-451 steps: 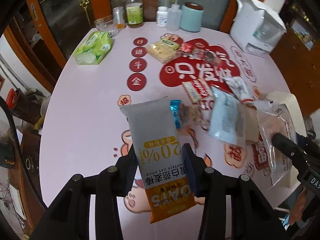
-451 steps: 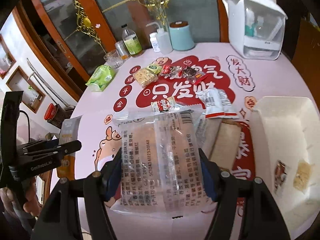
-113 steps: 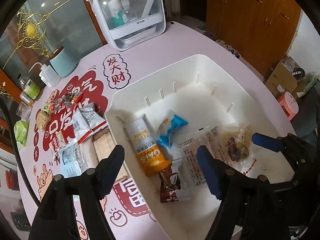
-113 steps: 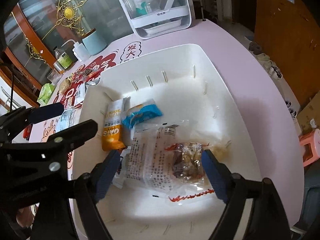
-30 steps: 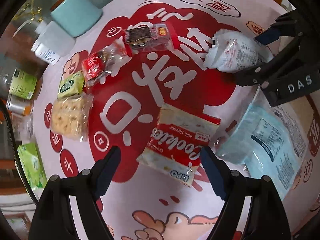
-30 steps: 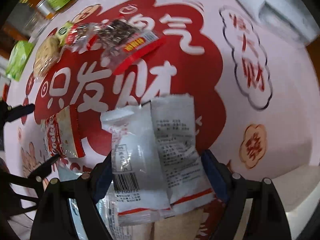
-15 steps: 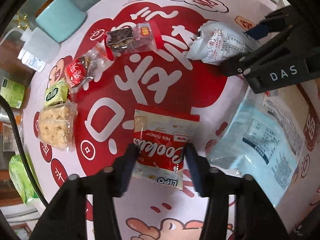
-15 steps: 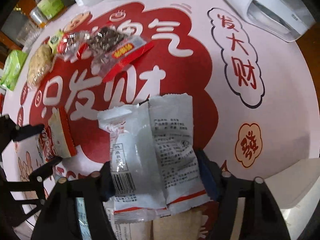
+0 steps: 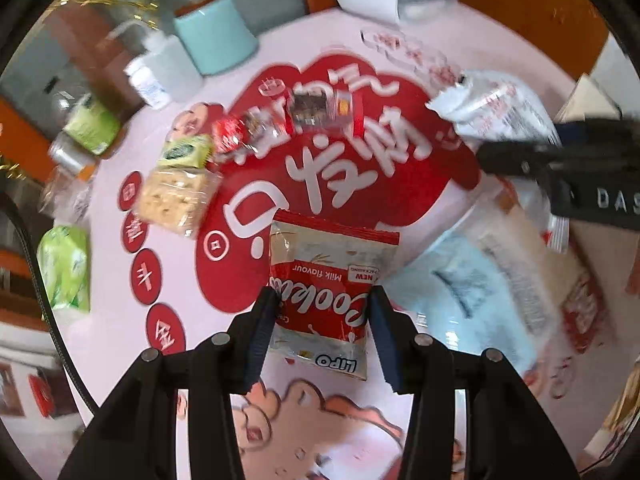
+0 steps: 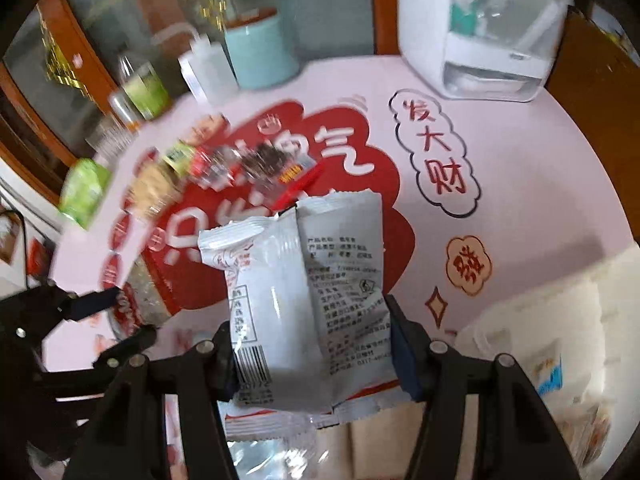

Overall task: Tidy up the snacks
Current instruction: 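Carry both snacks over the white basket and open both tools to release them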

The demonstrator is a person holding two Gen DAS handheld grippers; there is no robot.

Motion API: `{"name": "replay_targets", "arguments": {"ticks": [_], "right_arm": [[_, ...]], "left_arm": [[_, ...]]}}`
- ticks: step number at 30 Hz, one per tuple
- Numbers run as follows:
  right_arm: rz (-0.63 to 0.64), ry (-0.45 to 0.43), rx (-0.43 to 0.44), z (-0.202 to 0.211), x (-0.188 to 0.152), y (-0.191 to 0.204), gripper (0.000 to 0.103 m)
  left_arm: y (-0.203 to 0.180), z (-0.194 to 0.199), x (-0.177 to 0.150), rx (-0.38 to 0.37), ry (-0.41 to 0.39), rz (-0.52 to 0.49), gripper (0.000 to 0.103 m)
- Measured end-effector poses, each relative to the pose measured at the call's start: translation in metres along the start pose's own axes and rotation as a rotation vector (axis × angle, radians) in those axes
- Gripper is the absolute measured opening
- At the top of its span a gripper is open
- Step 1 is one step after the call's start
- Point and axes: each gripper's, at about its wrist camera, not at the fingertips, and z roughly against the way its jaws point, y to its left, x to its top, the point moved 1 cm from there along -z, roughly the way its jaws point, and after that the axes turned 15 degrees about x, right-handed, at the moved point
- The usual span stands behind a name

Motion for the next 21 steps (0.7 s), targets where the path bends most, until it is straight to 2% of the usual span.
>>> {"name": "replay_targets", "arguments": {"ticks": [4,7,13,16,21], "right_arm": [[0.000,-0.100,-0.031,0.046,-0.011,0.004,0.059],[0.000,-0.171,-0.028,0.087,-0.035,0.005,0.059],[0.009,-0.246,-0.048,0.151,-0.090,-0.012,0.059],[-0.033,-0.260,-0.070,0.177,-0.113,-0.039,0.059],[-0.081,-0.269,-0.119,0.210,-0.140,-0.084,0.059]], "left_arm": [[0.005,0.050,-0.011,-0.002,-0.063,0.094,0.045],[0.006,0.084,-0.022,-0.003,-0.095,0.160,0.045],[-0.028,0.139,-0.052,-0.054,-0.101,0.290,0.045],[-0.054,0.149,-0.059,-0.083,-0.077,0.303,0.045],[-0.115,0.171,-0.054,-0.104,-0.082,0.245,0.045]]}}
